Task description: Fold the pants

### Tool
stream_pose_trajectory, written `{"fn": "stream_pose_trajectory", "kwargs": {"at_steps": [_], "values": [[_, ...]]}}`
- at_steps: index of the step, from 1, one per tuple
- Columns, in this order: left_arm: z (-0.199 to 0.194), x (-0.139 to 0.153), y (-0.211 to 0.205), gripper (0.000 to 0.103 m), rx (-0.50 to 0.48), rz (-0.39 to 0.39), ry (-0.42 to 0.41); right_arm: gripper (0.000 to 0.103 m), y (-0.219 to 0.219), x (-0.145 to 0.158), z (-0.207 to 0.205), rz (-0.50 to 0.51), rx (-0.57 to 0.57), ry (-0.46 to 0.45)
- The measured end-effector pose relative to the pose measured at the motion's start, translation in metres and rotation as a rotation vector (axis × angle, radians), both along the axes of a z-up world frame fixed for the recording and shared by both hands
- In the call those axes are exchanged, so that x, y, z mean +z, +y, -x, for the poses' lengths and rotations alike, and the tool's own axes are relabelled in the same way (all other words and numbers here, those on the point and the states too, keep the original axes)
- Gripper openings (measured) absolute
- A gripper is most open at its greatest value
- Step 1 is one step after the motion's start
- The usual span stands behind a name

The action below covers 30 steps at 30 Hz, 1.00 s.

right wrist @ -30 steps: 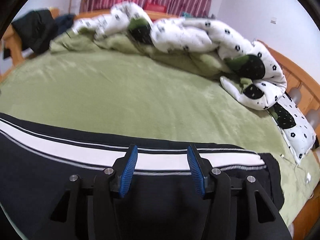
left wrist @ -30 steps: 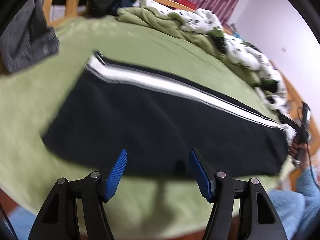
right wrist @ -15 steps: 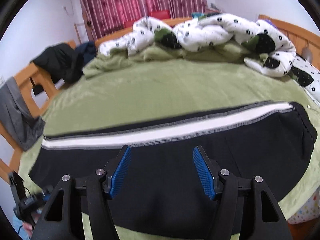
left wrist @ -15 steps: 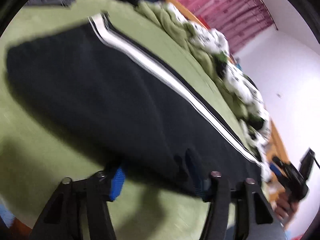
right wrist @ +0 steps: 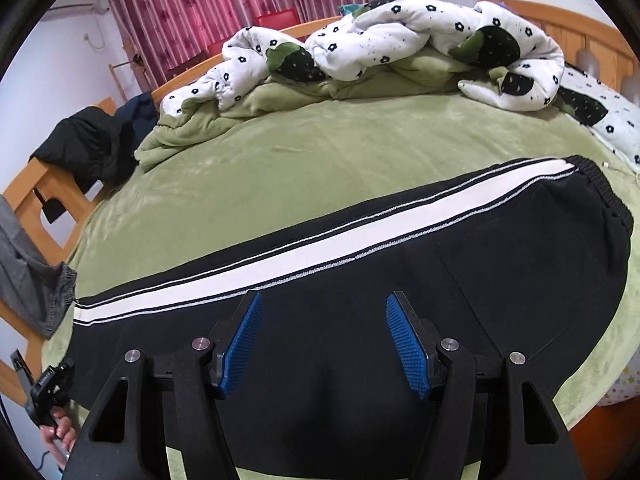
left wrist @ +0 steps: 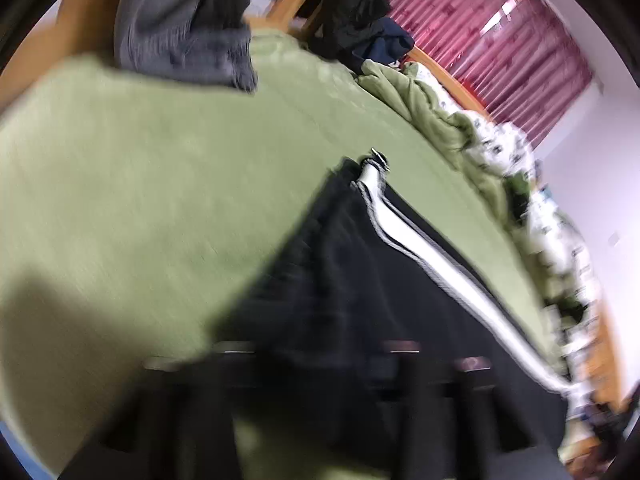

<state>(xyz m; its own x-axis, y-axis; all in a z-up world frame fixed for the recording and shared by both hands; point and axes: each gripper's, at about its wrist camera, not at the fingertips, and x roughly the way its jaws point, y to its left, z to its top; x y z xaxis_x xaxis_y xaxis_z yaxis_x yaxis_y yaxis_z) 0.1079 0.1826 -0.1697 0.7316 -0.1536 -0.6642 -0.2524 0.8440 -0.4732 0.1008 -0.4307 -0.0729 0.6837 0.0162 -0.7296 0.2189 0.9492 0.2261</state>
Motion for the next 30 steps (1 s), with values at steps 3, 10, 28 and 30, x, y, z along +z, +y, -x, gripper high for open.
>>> {"fn": "stream_pose_trajectory", "kwargs": {"at_steps": [3, 10, 28, 30], "values": [[0.02, 0.028, 0.01, 0.016, -0.046, -0.019, -0.16, 0.063, 0.0, -0.003, 0.002, 0.025, -0.01, 0.014], [0.006, -0.017, 0.029, 0.027, -0.053, 0.068, -0.028, 0.063, -0.002, -0.015, 0.013, 0.063, 0.001, 0.045], [0.038, 0.002, -0.015, 0.066, -0.094, -0.073, 0.049, 0.079, -0.147, -0.047, 0.111, 0.077, -0.281, -0.067], [0.046, 0.002, -0.023, 0.066, -0.075, -0.079, 0.062, 0.079, -0.184, -0.054, 0.111, -0.005, -0.333, -0.067]]}}
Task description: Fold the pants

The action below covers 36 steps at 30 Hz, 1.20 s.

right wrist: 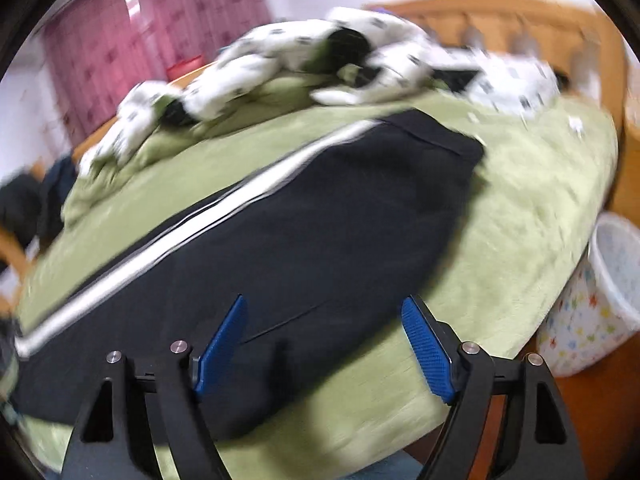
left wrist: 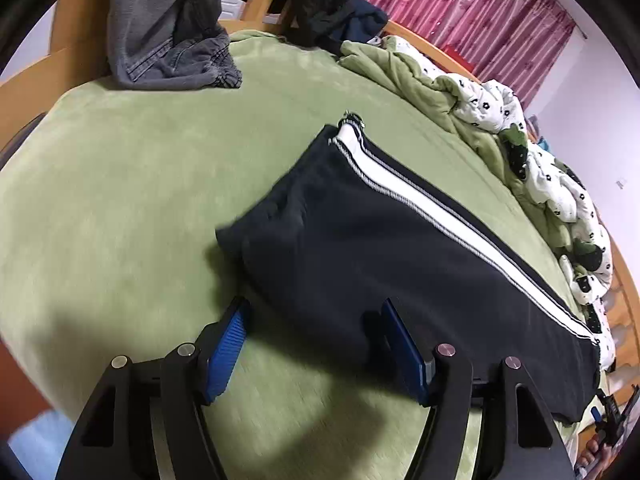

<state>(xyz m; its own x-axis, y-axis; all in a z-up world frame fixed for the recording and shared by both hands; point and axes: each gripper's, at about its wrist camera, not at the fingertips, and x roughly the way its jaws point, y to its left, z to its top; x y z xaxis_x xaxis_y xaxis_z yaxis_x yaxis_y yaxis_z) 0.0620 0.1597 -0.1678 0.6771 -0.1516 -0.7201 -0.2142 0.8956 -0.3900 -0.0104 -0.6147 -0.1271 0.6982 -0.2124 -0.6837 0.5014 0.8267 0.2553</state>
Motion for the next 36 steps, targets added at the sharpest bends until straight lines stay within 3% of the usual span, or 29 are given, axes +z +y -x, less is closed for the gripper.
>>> {"fn": "stream_pose_trajectory", "kwargs": {"at_steps": [7, 9, 10, 11, 13, 15, 16, 17, 18, 20, 21, 24, 29, 33, 34, 36], "values": [[0.008, -0.002, -0.017, 0.066, 0.1, -0.049, 0.017, 0.079, -0.114, -0.042, -0.037, -0.247, -0.186, -0.048], [0.005, -0.001, -0.018, 0.066, 0.123, -0.055, 0.025, 0.076, -0.132, -0.045, -0.052, -0.261, -0.2, -0.071], [0.002, 0.0, -0.018, 0.066, 0.136, -0.061, 0.031, 0.042, -0.136, -0.041, -0.064, -0.243, -0.189, -0.059], [0.0, 0.0, -0.018, 0.066, 0.145, -0.063, 0.035, 0.029, -0.137, -0.036, -0.078, -0.232, -0.137, -0.036], [-0.002, 0.001, -0.015, 0.065, 0.162, -0.064, 0.035, 0.018, -0.141, -0.018, -0.089, -0.182, -0.098, -0.045], [-0.003, 0.002, -0.013, 0.065, 0.178, -0.074, 0.033, 0.018, -0.15, 0.003, -0.08, -0.204, -0.033, -0.172], [-0.003, 0.001, -0.012, 0.065, 0.187, -0.071, 0.03, 0.02, -0.152, 0.006, -0.079, -0.204, -0.009, -0.184], [-0.003, 0.001, -0.01, 0.066, 0.192, -0.063, 0.027, 0.022, -0.151, 0.002, -0.084, -0.176, 0.001, -0.139], [-0.003, 0.0, -0.007, 0.066, 0.195, -0.054, 0.025, 0.031, -0.149, -0.004, -0.088, -0.15, 0.005, -0.093], [-0.003, 0.001, -0.003, 0.066, 0.195, -0.042, 0.017, 0.039, -0.148, -0.03, -0.101, -0.117, 0.02, 0.11], [-0.003, 0.0, 0.0, 0.066, 0.192, -0.038, 0.016, 0.041, -0.148, -0.038, -0.1, -0.128, 0.036, 0.138], [-0.008, -0.001, 0.006, 0.067, 0.162, -0.04, 0.01, 0.069, -0.148, -0.03, -0.068, -0.089, -0.025, 0.096], [-0.015, -0.003, 0.018, 0.07, 0.133, 0.003, -0.033, 0.07, -0.123, -0.013, -0.028, -0.025, -0.075, 0.148], [-0.027, -0.006, 0.031, 0.068, 0.119, 0.072, -0.061, 0.07, -0.073, 0.005, -0.002, 0.087, -0.07, 0.181], [-0.03, -0.006, 0.032, 0.065, 0.119, 0.069, -0.054, 0.07, -0.055, 0.01, 0.0, 0.121, -0.055, 0.186], [-0.036, -0.005, 0.033, 0.039, 0.132, 0.043, -0.038, 0.07, -0.024, 0.016, -0.001, 0.175, -0.02, 0.196]]}}
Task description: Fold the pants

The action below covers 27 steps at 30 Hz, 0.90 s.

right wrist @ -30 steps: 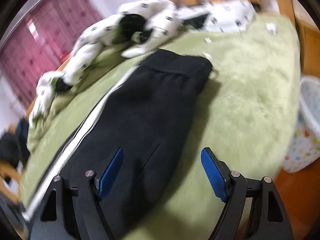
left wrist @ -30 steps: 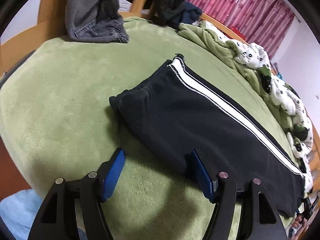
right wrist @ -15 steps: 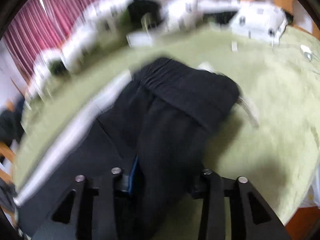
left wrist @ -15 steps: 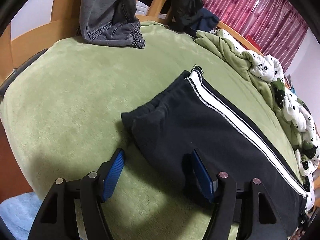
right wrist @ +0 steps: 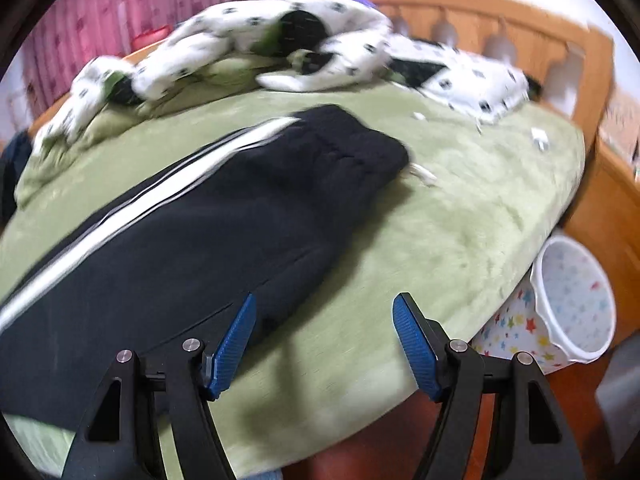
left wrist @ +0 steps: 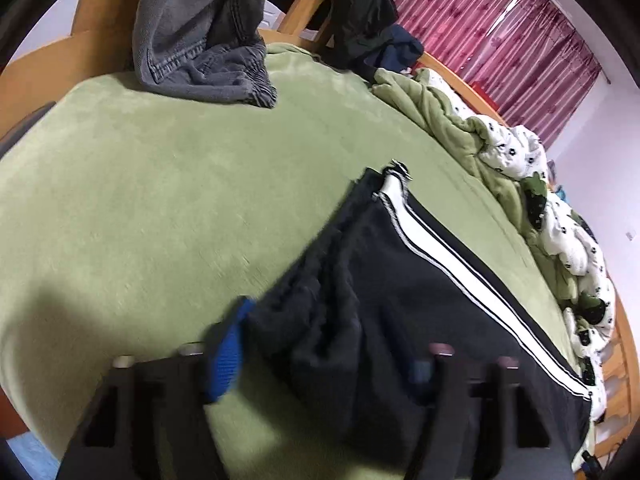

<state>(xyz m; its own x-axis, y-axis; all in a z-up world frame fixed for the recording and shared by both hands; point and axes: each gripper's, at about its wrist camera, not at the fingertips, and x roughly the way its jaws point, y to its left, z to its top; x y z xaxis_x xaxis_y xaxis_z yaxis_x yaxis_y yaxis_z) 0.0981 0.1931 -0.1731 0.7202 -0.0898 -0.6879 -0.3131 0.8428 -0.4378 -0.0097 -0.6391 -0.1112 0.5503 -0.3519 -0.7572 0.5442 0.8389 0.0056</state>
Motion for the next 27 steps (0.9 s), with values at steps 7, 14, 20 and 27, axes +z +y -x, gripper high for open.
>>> {"fn": "stream_pose_trajectory", "kwargs": {"at_steps": [7, 14, 20, 27], "values": [[-0.003, 0.049, -0.024, 0.024, -0.083, -0.187, -0.069, 0.07, 0.115, 0.007, -0.031, 0.113, 0.165, 0.017], [0.001, 0.131, -0.121, 0.024, -0.217, -0.436, -0.235, 0.07, 0.173, 0.014, -0.054, 0.166, 0.28, -0.043], [0.0, 0.158, -0.233, 0.02, -0.474, -0.375, -0.313, 0.07, 0.183, 0.009, -0.052, 0.245, 0.361, -0.034], [-0.006, 0.092, -0.373, 0.02, -0.704, -0.236, -0.205, 0.07, 0.153, 0.003, -0.025, 0.335, 0.367, -0.009]]}}
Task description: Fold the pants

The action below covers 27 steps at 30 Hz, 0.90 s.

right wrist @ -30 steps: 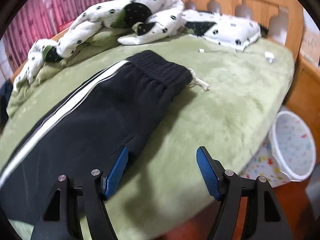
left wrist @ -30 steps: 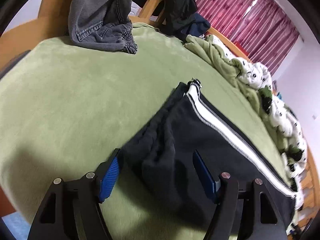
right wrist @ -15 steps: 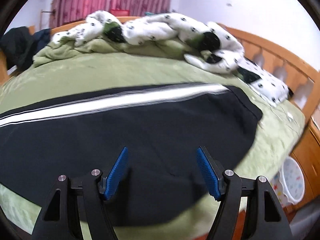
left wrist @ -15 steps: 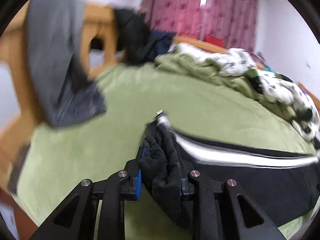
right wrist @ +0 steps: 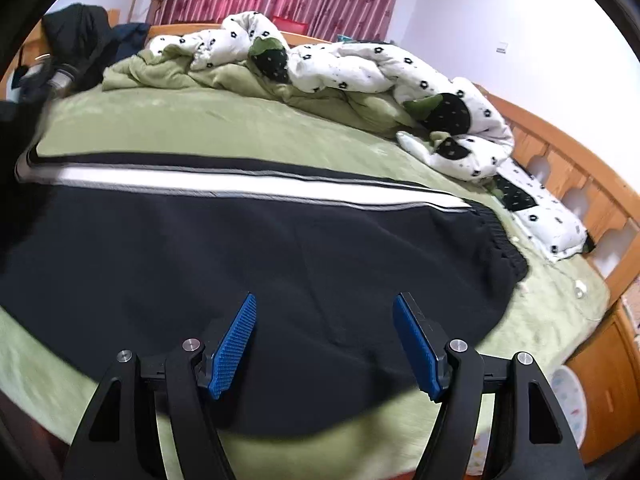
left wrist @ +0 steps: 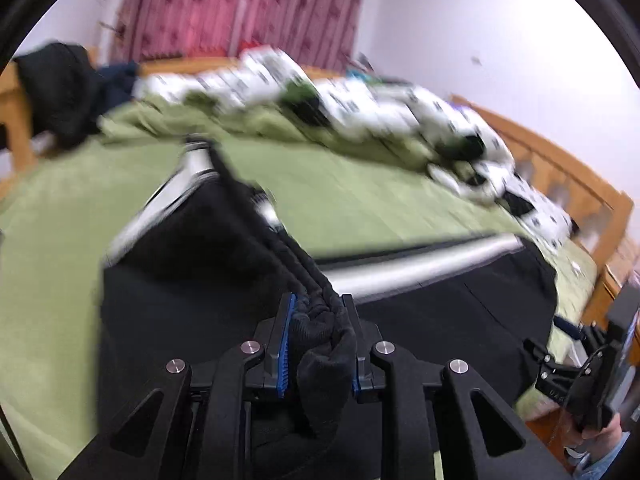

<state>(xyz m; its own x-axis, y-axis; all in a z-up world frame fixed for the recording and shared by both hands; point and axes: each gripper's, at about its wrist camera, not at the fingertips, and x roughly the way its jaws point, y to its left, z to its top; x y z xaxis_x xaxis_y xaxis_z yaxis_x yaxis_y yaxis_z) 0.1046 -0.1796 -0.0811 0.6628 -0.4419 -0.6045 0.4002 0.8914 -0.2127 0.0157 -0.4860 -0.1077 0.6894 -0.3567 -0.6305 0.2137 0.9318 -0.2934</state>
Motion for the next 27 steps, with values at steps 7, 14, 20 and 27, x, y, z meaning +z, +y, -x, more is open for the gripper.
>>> {"fn": "stream_pose_trajectory", "kwargs": {"at_steps": [7, 14, 20, 27], "values": [[0.014, -0.06, -0.057, 0.02, -0.07, 0.04, 0.124, 0.071, -0.032, -0.007, 0.031, -0.147, -0.039, 0.039], [0.041, -0.041, -0.005, 0.068, -0.193, 0.171, 0.178, 0.071, -0.004, -0.006, 0.016, -0.232, 0.047, 0.039], [0.065, -0.021, 0.079, 0.075, -0.087, 0.175, 0.119, 0.078, 0.04, 0.002, -0.028, -0.464, 0.153, 0.018], [0.086, -0.04, 0.164, 0.075, 0.113, -0.021, 0.108, 0.064, 0.089, -0.015, -0.071, -0.657, 0.161, 0.067]]}}
